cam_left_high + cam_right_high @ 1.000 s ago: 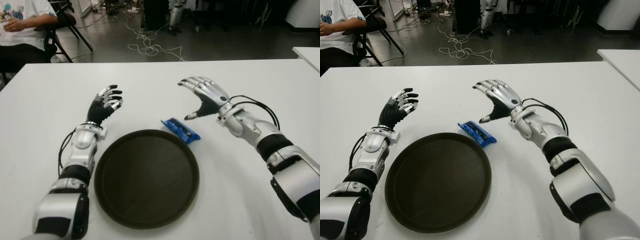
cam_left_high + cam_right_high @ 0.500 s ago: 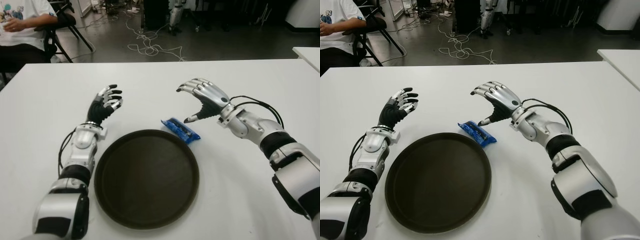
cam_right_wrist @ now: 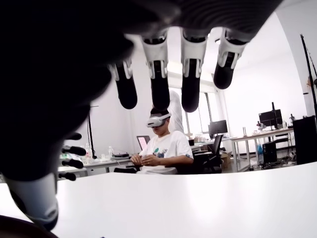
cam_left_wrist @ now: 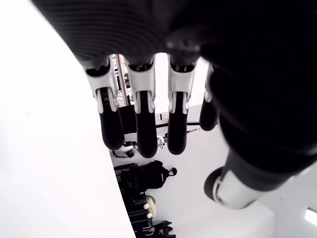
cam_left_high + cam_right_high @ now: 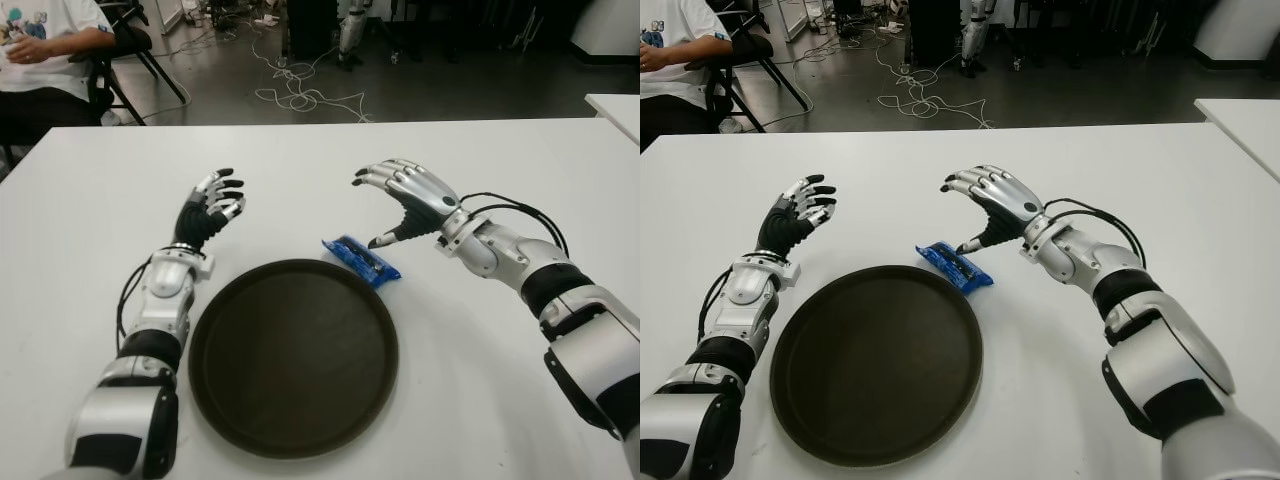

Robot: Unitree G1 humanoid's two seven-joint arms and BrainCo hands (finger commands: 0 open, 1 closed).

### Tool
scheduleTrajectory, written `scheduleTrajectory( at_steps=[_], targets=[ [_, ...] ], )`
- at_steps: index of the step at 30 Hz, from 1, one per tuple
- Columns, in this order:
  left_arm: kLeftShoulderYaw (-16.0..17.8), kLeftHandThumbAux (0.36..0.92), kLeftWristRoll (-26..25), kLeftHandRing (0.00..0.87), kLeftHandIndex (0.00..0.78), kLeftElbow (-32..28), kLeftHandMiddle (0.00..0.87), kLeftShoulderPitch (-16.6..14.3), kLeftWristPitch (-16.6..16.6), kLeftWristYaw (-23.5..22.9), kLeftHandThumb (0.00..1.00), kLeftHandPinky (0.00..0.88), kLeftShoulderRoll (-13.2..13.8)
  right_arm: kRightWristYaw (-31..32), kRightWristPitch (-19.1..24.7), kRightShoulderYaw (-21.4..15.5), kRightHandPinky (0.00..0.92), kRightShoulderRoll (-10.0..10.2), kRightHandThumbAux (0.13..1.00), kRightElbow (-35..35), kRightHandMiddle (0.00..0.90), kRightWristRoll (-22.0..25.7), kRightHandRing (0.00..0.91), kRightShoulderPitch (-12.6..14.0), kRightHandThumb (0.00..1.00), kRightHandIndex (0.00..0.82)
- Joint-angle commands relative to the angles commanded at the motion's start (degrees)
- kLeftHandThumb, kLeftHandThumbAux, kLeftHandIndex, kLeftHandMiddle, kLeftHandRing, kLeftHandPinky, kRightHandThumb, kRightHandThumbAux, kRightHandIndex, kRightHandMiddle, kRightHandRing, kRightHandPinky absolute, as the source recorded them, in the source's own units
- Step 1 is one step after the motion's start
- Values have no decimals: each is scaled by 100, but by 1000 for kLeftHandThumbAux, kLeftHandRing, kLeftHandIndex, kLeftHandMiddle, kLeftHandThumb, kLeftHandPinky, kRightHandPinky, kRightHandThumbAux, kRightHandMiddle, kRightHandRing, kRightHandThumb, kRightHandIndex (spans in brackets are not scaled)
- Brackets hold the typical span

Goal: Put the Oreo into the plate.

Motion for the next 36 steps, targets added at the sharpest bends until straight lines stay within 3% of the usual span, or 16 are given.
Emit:
scheduleTrajectory(
  at_steps=[12,22,36],
  targets=[
    [17,737,-28,261,181,-7,269,-2,-32,-64,238,271,1,14,5,34,109,67,659,79,196,10,172,6,0,223],
    [-35,754,73,258,184,-38,273,-8,42,85,219,267,3,333,169,35,134,312,684,203,196,82,184,146,0,216],
    [-16,757,19,263,192,-61,273,-5,-15,46,244,280,-39,620,179,91,115,342,688,221,181,51,171,141,0,213]
  ],
)
